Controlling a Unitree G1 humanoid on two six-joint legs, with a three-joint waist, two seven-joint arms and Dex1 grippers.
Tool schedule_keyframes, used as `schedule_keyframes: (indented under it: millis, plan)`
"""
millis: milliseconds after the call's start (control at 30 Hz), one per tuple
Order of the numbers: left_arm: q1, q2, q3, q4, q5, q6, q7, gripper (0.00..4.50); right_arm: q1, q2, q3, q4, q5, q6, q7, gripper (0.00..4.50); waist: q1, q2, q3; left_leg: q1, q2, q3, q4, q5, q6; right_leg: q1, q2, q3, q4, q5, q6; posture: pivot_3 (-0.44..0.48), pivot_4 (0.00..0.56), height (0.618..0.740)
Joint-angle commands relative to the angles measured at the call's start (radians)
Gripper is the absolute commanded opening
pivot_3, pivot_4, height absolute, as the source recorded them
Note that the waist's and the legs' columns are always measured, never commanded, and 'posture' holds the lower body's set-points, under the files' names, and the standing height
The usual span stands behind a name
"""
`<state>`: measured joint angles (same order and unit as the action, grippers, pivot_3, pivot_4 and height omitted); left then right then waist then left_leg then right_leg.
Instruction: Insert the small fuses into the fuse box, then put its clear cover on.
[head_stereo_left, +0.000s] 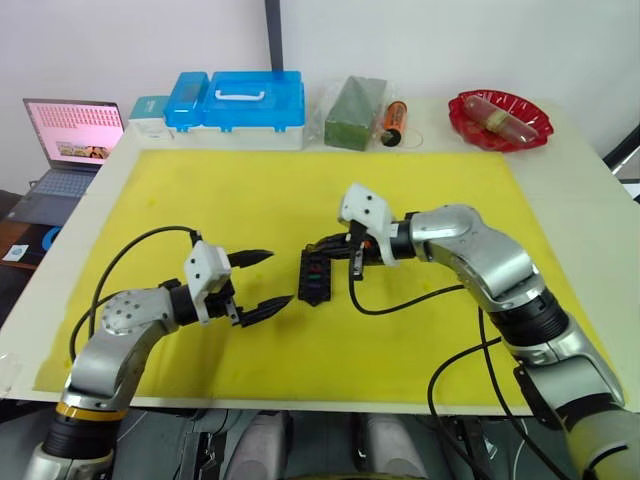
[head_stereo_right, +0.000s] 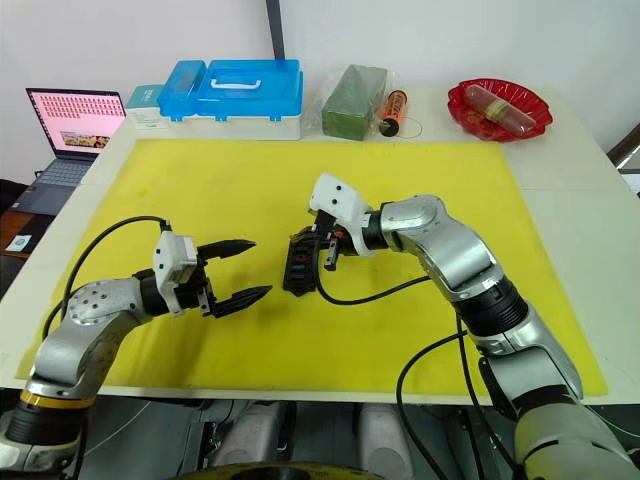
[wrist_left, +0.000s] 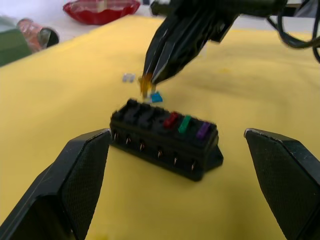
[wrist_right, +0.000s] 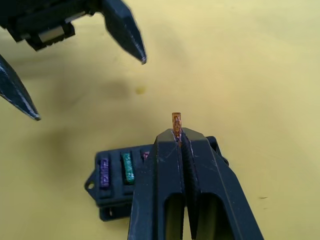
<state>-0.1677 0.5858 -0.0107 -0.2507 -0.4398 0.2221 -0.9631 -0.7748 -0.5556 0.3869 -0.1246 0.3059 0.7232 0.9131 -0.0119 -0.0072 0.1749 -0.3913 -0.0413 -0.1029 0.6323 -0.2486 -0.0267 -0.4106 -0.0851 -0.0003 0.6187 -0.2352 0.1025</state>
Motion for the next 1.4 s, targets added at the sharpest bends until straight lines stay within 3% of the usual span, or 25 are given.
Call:
schedule_keyframes:
  millis: [33,733,1400]
  plan:
    - [-0.045,-0.006,-0.039,0.040,0.031,-0.033,-0.030,4.50,-0.021,0.008,-0.005,0.020,-0.035,-0.056,0.020,0.02,-0.001,0.000,0.000,0.000,0.000,0.000,0.000,0.000,0.000,0.000,0.000,0.000,0.000,0.000,0.000,0.000,0.150,0.740]
    - [-0.104,-0.019,-0.040,0.109,0.025,-0.032,-0.075,4.50,0.000,0.023,0.007,0.031,-0.089,-0.097,0.099,0.02,-0.002,0.000,0.000,0.000,0.000,-0.001,-0.001,0.000,0.000,-0.001,0.000,0.000,0.001,0.000,-0.001,0.000,0.150,0.740]
    - [-0.111,-0.010,-0.037,0.124,0.036,-0.030,-0.082,4.50,-0.037,0.048,0.023,0.150,-0.174,-0.229,0.167,0.02,-0.003,0.000,0.000,0.000,0.000,0.000,-0.001,0.000,0.000,-0.001,0.001,0.000,0.001,0.000,-0.001,0.000,0.150,0.740]
